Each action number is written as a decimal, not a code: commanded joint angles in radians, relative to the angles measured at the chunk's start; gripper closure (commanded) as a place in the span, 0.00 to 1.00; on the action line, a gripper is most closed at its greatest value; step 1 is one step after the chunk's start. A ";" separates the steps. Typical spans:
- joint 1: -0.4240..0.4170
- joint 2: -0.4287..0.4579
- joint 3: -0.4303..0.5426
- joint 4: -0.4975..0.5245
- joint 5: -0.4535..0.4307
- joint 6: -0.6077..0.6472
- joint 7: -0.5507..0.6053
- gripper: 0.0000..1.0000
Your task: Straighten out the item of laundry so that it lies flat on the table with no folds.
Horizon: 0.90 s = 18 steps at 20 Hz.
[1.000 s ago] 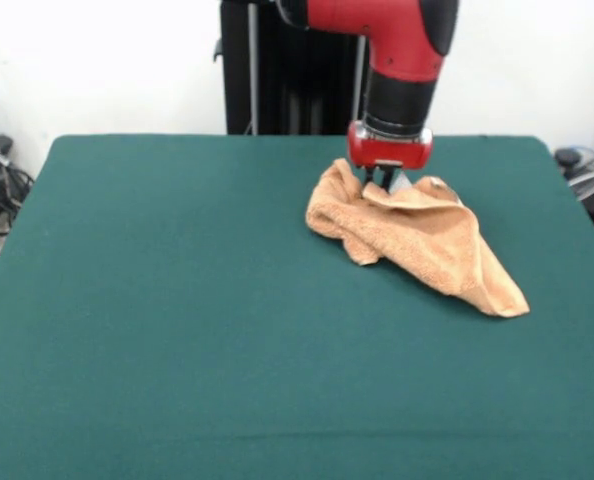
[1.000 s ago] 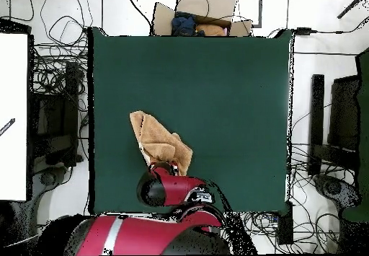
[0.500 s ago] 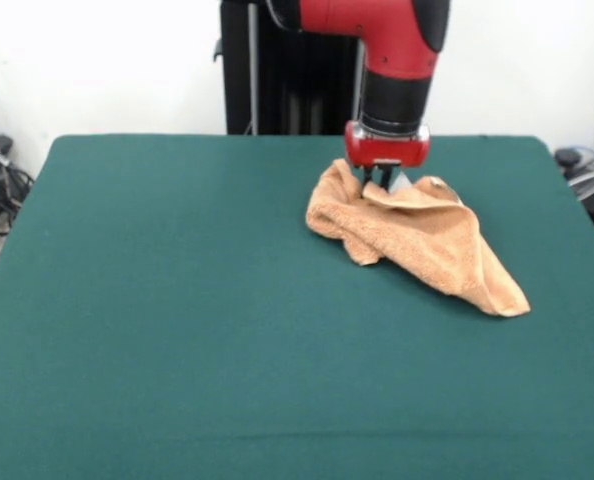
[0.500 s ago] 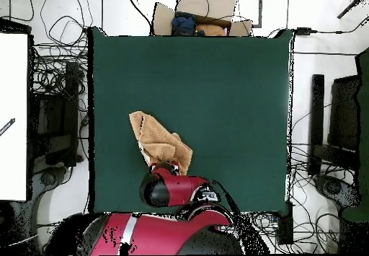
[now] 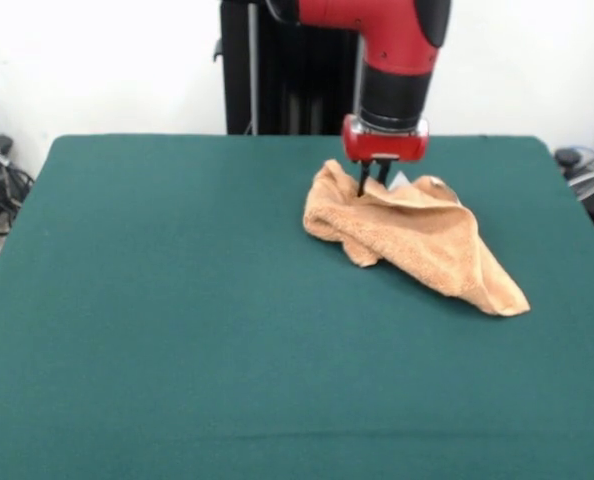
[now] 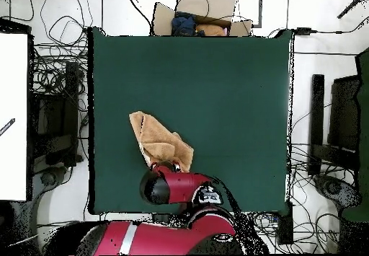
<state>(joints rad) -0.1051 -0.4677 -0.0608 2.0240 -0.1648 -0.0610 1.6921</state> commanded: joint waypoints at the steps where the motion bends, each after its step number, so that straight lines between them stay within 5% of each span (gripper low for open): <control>1: -0.024 -0.108 0.019 -0.110 0.061 0.203 0.108 1.00; 7: -0.028 -0.239 0.044 -0.082 0.081 0.377 0.120 1.00; 18: 0.011 -0.331 0.048 -0.109 0.108 0.549 0.141 1.00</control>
<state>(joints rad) -0.1175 -0.7486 -0.0613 2.0000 -0.1095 0.3796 1.6921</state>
